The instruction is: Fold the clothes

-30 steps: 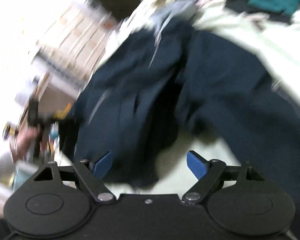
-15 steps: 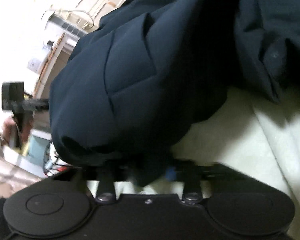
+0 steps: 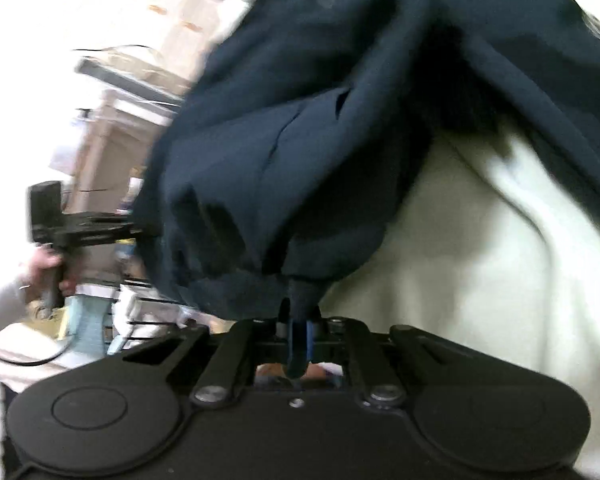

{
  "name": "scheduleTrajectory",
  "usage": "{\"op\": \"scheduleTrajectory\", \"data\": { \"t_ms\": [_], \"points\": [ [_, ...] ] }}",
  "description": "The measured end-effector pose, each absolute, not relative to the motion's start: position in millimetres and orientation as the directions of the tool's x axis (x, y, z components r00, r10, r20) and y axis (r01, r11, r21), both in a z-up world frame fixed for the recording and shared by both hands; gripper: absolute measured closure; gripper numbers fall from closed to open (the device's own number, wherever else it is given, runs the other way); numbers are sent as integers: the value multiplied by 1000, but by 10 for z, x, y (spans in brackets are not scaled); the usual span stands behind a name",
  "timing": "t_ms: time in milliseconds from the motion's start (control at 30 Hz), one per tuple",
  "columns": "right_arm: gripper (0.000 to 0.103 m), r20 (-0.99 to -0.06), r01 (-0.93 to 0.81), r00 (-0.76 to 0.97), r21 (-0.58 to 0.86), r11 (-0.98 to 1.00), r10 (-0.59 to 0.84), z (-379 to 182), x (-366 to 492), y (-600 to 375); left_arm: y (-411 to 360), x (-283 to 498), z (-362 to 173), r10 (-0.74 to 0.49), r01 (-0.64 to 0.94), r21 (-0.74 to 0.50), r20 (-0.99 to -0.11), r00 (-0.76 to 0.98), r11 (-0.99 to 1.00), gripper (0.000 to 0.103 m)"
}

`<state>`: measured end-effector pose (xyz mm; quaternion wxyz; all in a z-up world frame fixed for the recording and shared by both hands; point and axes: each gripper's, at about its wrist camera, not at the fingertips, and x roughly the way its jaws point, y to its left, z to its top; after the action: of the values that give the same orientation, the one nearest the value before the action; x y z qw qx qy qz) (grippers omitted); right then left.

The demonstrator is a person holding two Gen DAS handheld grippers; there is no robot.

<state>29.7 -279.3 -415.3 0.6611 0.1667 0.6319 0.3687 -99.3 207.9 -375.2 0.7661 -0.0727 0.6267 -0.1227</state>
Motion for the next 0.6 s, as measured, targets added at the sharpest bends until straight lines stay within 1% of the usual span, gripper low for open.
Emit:
{"op": "scheduleTrajectory", "data": {
  "t_ms": [167, 233, 300, 500, 600],
  "points": [
    [99, -734, -186, -74, 676, 713, 676, -4383, 73, -2924, 1980, -1086, -3996, -278, 79, -268, -948, 156, 960, 93],
    [99, -744, -142, -76, 667, 731, 664, -4536, -4, -2929, 1926, -1118, -4109, -260, 106, -246, -954, 150, 964, 93],
    [99, -743, -120, -88, 669, 733, 664, -4666, -60, -2901, 1946, -1114, -4224, -252, 89, -241, -956, 148, 966, 93],
    [99, -753, -51, -102, 656, 753, 650, -4994, -212, -2959, 1914, -1051, -4251, -271, 60, -265, -949, 163, 962, 91],
    [99, -768, -38, -89, 639, 768, 635, -5044, -216, -2964, 1946, -1063, -4209, -285, 39, -282, -942, 177, 958, 83]
  ]
}}
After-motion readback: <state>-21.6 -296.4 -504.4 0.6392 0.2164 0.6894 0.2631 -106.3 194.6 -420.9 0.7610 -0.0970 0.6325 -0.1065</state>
